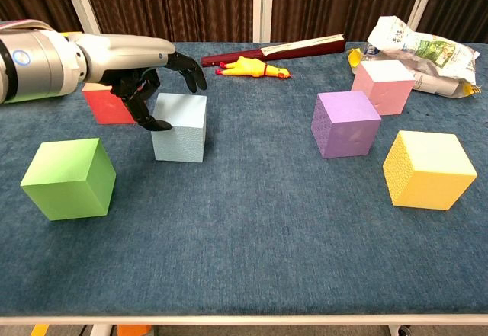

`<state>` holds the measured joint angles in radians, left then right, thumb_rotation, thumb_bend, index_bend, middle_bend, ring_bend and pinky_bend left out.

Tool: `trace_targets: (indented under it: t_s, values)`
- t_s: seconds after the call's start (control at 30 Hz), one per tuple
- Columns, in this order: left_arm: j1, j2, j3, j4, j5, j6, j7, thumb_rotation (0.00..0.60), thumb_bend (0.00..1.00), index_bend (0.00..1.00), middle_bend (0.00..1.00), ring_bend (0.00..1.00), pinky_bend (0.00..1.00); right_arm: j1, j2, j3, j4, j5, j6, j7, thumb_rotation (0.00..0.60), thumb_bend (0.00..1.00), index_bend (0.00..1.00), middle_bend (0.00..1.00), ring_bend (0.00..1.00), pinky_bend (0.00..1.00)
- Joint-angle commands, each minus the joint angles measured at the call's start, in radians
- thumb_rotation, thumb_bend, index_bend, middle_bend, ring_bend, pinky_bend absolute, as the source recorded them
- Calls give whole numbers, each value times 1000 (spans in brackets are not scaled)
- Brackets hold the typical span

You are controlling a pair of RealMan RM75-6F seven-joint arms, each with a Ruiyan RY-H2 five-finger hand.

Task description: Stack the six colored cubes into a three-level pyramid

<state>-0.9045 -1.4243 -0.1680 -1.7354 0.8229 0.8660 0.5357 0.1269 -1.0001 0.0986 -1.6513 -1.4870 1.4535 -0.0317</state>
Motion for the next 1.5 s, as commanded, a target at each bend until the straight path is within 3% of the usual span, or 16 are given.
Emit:
trace_targets:
  t_s: [0.03, 0.27, 0.63, 0.97, 1.5]
  values:
    - [-5, 9, 7, -14, 4, 3, -4, 600, 0, 195, 193, 739, 844, -1, -1, 0, 1, 1, 1, 0, 600, 74, 0, 159, 12, 175]
    - [-22, 9, 19, -23, -1, 16, -2, 600, 0, 195, 193, 739, 844, 0, -2, -1, 1, 0, 1, 2, 600, 74, 0, 160, 12, 175]
    - [-53, -61, 24, 80, -87, 23, -3, 600, 0, 227, 217, 748, 844, -5, -2, -3, -1, 3, 5, 0, 600, 75, 0, 160, 12, 175]
    - [-54, -112, 20, 134, -58, 43, -36, 600, 0, 400, 445, 796, 851, -3, -6, -4, -1, 3, 1, -2, 600, 74, 0, 161, 12, 175]
    - [-149, -165, -43, 202, -62, -38, -53, 600, 0, 403, 444, 794, 843, -11, 7, -4, -1, 15, 3, 3, 600, 75, 0, 161, 12, 175]
